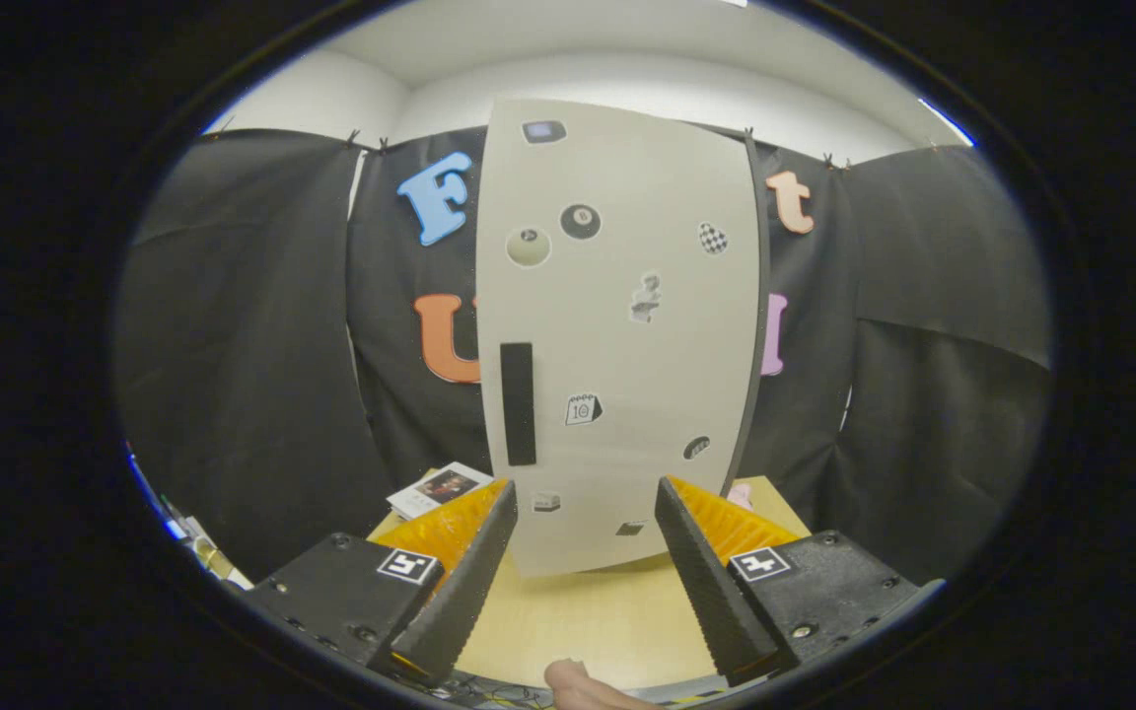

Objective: Open the shoe cabinet door, grab the shoes and put them into the shoe cabinet, then close the shoe cabinet door.

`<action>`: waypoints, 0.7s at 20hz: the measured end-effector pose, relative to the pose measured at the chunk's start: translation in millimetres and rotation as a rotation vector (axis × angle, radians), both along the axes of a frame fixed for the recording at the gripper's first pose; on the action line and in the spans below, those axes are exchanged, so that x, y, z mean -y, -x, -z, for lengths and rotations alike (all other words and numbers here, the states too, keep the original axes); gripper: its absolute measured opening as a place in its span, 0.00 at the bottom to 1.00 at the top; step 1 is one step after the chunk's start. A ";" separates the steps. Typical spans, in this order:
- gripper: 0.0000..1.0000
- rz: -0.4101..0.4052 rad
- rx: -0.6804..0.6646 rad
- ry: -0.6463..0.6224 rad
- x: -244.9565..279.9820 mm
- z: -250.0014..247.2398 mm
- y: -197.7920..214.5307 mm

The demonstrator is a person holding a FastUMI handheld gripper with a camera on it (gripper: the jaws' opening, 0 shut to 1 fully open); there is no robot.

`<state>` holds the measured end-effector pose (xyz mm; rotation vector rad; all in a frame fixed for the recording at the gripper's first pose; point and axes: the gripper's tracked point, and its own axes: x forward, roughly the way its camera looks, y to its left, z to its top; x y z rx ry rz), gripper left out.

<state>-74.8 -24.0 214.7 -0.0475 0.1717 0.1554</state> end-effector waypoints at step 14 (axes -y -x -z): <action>0.93 -0.016 0.125 -0.006 34.6 -46.4 111.0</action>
